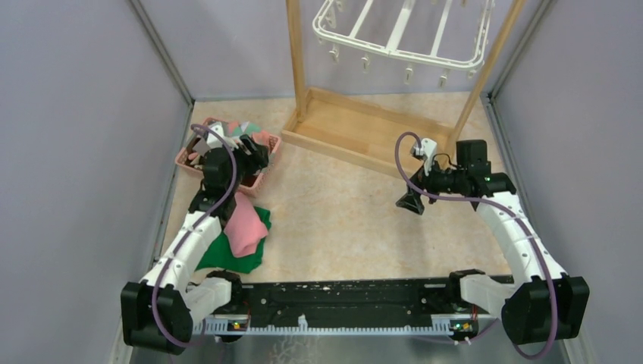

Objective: Clip the socks to the hanger
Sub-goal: Pick up the sock from the bin.

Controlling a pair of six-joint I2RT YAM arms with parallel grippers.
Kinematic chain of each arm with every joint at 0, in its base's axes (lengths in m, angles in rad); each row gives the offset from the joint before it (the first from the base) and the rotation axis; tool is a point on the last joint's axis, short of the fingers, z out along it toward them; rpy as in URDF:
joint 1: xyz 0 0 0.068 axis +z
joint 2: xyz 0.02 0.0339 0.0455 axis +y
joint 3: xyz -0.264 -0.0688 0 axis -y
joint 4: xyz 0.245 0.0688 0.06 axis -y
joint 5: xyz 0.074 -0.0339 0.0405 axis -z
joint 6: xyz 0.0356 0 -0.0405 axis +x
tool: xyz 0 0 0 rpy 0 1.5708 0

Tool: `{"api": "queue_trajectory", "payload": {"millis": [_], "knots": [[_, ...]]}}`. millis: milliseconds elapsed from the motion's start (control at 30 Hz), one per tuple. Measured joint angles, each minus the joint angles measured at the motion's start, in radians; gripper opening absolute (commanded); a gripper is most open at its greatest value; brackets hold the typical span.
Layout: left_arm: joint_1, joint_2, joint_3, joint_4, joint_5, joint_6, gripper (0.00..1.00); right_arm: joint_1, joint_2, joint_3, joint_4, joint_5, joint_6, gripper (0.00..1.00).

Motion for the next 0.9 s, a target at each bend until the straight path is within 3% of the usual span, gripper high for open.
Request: {"api": "queue_trajectory", "payload": {"millis": [133,300,500,700,900], "knots": [[0.0,0.025,0.118,-0.065,-0.124,-0.013,0.69,0.007,0.008,0.0,-0.014,0.008,-0.008,0.96],[0.0,0.03,0.156,-0.087,-0.294,-0.018,0.63,0.007,0.008,0.001,-0.03,0.019,-0.017,0.96],[0.012,0.089,0.173,-0.132,-0.488,-0.04,0.66,0.008,0.023,0.001,-0.037,0.028,-0.025,0.96],[0.13,0.197,0.214,-0.19,-0.465,-0.123,0.68,0.009,0.034,0.001,-0.042,0.038,-0.028,0.96],[0.149,0.332,0.353,-0.265,-0.473,-0.154,0.67,0.009,0.042,0.001,-0.046,0.041,-0.035,0.96]]}}
